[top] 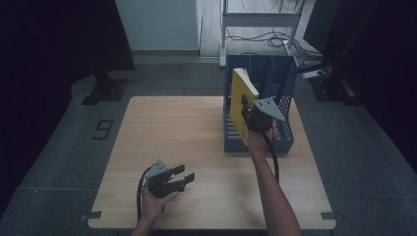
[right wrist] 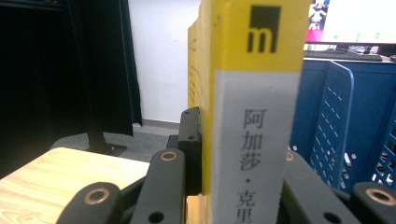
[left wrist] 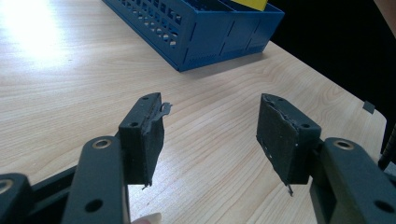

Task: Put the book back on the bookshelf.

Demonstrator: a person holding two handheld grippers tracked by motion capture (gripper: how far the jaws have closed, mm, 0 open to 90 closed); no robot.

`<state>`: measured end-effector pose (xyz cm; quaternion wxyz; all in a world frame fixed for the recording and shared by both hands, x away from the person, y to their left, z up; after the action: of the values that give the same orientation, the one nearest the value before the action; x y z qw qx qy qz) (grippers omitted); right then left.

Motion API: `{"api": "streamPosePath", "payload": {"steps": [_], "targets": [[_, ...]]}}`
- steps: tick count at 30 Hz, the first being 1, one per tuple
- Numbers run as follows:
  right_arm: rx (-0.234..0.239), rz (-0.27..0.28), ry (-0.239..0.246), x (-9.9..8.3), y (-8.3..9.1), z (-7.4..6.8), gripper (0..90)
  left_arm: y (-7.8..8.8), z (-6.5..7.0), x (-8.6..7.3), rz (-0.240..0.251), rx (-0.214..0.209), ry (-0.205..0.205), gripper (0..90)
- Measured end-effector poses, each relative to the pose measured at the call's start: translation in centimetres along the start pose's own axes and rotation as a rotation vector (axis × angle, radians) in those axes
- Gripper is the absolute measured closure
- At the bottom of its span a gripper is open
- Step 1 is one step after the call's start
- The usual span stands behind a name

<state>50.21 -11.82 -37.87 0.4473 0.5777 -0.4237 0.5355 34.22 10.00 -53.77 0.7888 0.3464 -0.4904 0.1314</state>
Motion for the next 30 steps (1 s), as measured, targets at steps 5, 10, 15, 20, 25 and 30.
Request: {"api": "streamPosePath", "payload": {"steps": [5, 10, 15, 20, 25, 30], "targets": [[-0.006, -0.005, 0.001, 0.0, -0.5, 0.0, 74.7, 0.0, 0.0, 0.0, 0.001, -0.001, 0.0, 41.4], [-0.009, -0.009, 0.001, -0.1, -0.9, 0.0, 74.7, 0.1, -0.1, 0.0, 0.003, 0.001, 0.0, 41.4], [-0.016, -0.01, 0.004, -0.1, -1.5, 0.0, 74.7, 0.1, -0.1, 0.1, 0.003, 0.0, 0.0, 41.4], [-0.021, -0.013, 0.004, -0.3, -1.8, 0.1, 74.7, 0.1, -0.1, 0.0, 0.002, 0.0, 0.0, 41.3], [-0.026, -0.018, 0.002, -0.5, -2.0, 0.2, 74.7, 0.1, -0.1, 0.0, 0.002, 0.001, 0.0, 41.3], [-0.033, -0.023, -0.005, -0.8, -2.4, 0.5, 74.7, 0.2, -0.1, -0.1, -0.002, 0.002, 0.002, 41.3]]}}
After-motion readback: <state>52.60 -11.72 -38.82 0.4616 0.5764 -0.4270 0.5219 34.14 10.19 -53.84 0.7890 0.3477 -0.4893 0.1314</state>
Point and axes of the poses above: each handheld gripper's, and its own axes: y roughly backward along the jaws, x roughly out of its top, z roughly to its right, the point moved 10 cm from there along -y, roughly forward along the jaws
